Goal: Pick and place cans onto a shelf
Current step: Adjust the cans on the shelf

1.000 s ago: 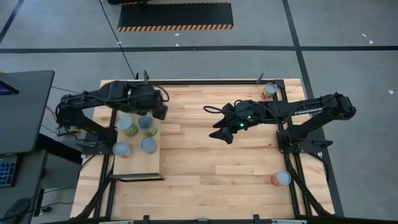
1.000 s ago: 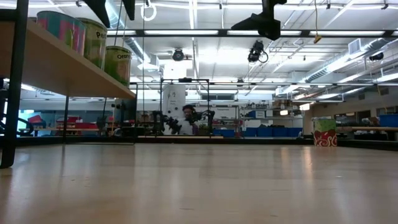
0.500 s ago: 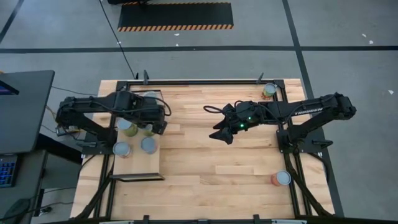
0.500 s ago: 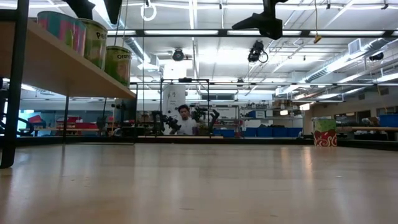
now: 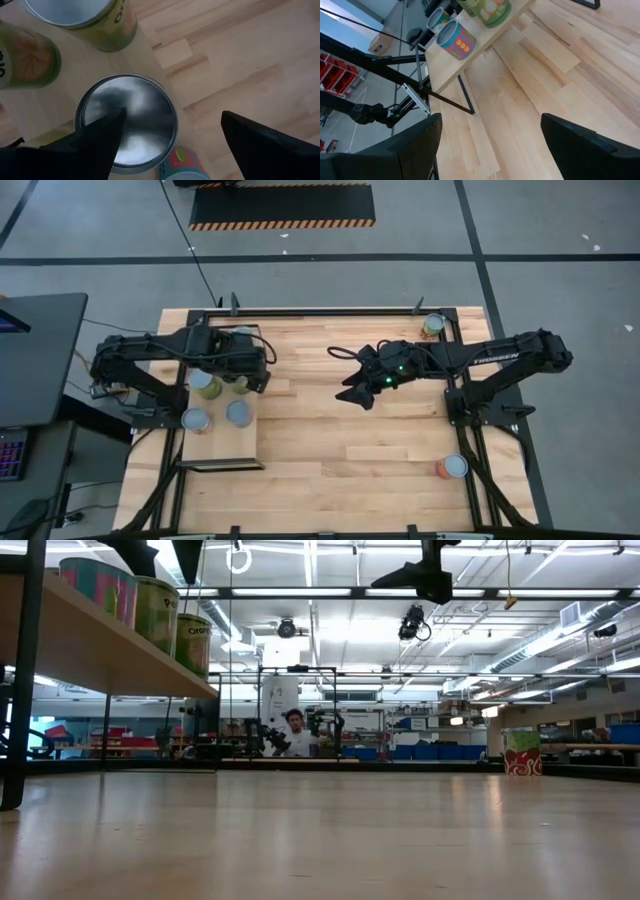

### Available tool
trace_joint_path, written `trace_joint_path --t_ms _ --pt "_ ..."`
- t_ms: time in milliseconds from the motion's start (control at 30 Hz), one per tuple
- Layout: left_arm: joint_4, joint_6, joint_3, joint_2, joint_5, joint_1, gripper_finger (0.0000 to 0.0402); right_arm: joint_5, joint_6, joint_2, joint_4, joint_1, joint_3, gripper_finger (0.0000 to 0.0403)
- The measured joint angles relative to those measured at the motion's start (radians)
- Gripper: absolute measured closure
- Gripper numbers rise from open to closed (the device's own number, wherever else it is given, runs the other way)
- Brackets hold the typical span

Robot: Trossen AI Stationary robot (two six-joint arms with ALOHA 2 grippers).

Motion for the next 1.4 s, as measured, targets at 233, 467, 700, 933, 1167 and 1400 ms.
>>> trace_joint_path --t_ms 233,467,700,933,1167,1400 --pt "0.022 0.014 0.001 -0.055 -0.050 0.026 0.0059 0.017 -0.006 0.000 0.001 -0.009 0.000 0.0055" --pt "0.144 0.154 0.000 -0.067 -0.160 0.133 0.0059 0.041 -0.009 0.000 0.018 -0.027 0.000 0.0055" --pt "0.174 0.203 -0.006 -0.024 -0.156 0.240 0.0059 0.042 0.001 0.000 0.023 -0.034 0.000 0.0055" --pt "0.173 0.229 -0.007 0.014 -0.131 0.281 0.0059 0.042 0.001 0.000 0.022 -0.019 0.000 0.0055" --pt "0.167 0.232 -0.007 0.047 -0.106 0.283 0.0059 0.043 0.001 0.000 0.022 -0.018 0.000 0.0055" --pt "0.083 0.241 -0.006 0.057 -0.126 0.307 0.0059 0.042 0.001 0.000 0.021 -0.018 0.000 0.0055"
